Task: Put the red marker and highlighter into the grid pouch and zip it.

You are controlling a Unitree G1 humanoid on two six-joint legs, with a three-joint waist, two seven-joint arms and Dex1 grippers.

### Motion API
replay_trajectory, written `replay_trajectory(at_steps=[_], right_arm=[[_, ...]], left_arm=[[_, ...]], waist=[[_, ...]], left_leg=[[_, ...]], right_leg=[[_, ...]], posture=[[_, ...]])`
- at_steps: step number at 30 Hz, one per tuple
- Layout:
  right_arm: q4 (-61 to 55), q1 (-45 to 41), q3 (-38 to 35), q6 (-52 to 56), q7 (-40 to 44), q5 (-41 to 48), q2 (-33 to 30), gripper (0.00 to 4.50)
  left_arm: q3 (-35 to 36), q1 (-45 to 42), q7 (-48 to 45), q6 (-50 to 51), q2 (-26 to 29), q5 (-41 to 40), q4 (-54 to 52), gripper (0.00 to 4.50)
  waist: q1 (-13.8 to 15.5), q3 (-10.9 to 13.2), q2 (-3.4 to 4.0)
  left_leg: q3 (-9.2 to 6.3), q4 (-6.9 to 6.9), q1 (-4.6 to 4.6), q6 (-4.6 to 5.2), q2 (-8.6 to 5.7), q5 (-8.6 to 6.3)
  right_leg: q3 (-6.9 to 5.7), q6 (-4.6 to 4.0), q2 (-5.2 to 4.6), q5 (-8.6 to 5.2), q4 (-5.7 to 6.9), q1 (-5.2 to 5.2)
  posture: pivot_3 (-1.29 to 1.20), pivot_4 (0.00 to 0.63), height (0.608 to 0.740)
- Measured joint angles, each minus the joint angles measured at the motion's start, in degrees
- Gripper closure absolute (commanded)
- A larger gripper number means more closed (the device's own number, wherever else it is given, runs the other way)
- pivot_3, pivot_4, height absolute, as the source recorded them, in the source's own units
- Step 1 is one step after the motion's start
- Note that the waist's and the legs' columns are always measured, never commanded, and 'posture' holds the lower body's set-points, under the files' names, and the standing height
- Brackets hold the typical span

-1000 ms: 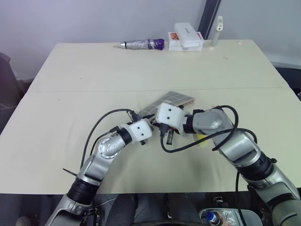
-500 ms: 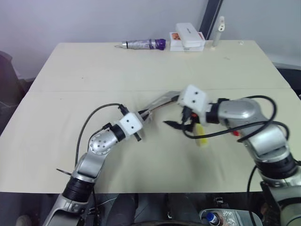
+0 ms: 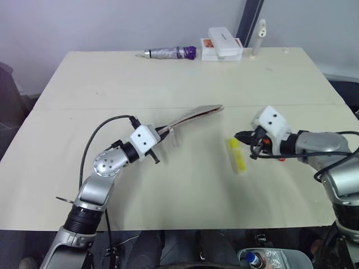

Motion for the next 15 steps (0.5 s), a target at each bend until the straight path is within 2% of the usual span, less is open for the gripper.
replay_trajectory(at_steps=[1, 2, 7, 15], right_arm=[[0.0, 0.7, -0.6, 2.1, -1.1, 0.6, 0.7, 2.55], [0.0, 1.2, -0.8, 3.5, -1.7, 0.9, 1.3, 2.15], [-1.1, 2.9, -1.8, 11.3, -6.1, 3.7, 4.8, 2.15], [-6.3, 4.4, -2.2, 20.7, -12.0, 5.7, 6.1, 2.15]], left_arm=[[0.0, -0.2, -0.1, -0.9, 0.5, 0.5, 1.0, 4.50], [0.0, -0.4, -0.1, -1.4, 0.6, 1.0, 1.6, 4.50], [-1.1, -1.5, -0.1, -6.0, 0.6, 3.3, 4.8, 4.50], [-1.7, -2.1, 0.9, -9.8, 0.1, 4.1, 7.8, 4.50]], waist=[[0.0, 0.0, 0.00], [0.0, 0.0, 0.00], [0.0, 0.0, 0.00], [0.0, 0.0, 0.00]], left_leg=[[0.00, 0.00, 0.00, 0.00, 0.00, 0.00], [0.00, 0.01, 0.00, 0.00, 0.00, 0.00], [0.01, 0.01, 0.00, 0.00, 0.00, 0.00], [0.00, 0.01, 0.00, 0.00, -0.01, 0.00]], right_leg=[[0.00, 0.00, 0.01, 0.00, 0.00, 0.01], [0.00, 0.00, 0.01, 0.00, 0.00, 0.01], [0.01, 0.00, 0.06, 0.00, 0.01, 0.00], [0.01, 0.00, 0.06, 0.00, 0.01, 0.01]], posture=[[0.00, 0.150, 0.740], [0.00, 0.150, 0.740], [0.00, 0.150, 0.740], [0.00, 0.150, 0.740]])
